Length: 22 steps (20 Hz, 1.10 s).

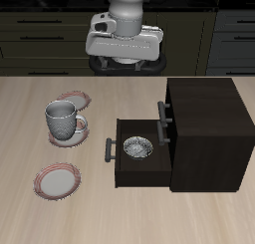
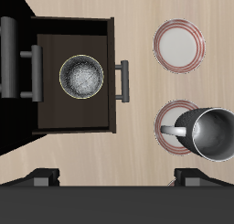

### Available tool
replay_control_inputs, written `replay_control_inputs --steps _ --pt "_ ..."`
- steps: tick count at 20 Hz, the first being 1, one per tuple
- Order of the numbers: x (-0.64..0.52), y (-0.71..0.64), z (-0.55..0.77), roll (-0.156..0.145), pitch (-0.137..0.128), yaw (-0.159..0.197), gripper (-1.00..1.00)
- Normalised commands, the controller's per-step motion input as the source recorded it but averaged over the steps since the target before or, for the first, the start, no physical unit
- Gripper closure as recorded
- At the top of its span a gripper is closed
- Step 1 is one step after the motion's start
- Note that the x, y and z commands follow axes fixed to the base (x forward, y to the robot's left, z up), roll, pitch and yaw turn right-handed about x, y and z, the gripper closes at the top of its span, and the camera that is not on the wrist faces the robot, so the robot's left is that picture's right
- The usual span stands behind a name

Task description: Open the top drawer

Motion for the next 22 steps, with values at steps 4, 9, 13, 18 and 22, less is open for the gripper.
replay_control_inputs --steps 4,9,13,18,22 --pt "0.34 -0.07 0.02 -0.011 -0.019 0.009 -1.0" --pt "0.28 0.02 -0.05 0.017 0.005 -0.026 -1.0" --pt "0.26 -0.01 -0.11 0.002 0.006 0.003 -1.0" --pt "0.14 0.13 -0.15 0.08 0.019 -0.002 -1.0" --pt "0.09 0.13 -0.13 0.062 0.01 -0.007 -1.0"
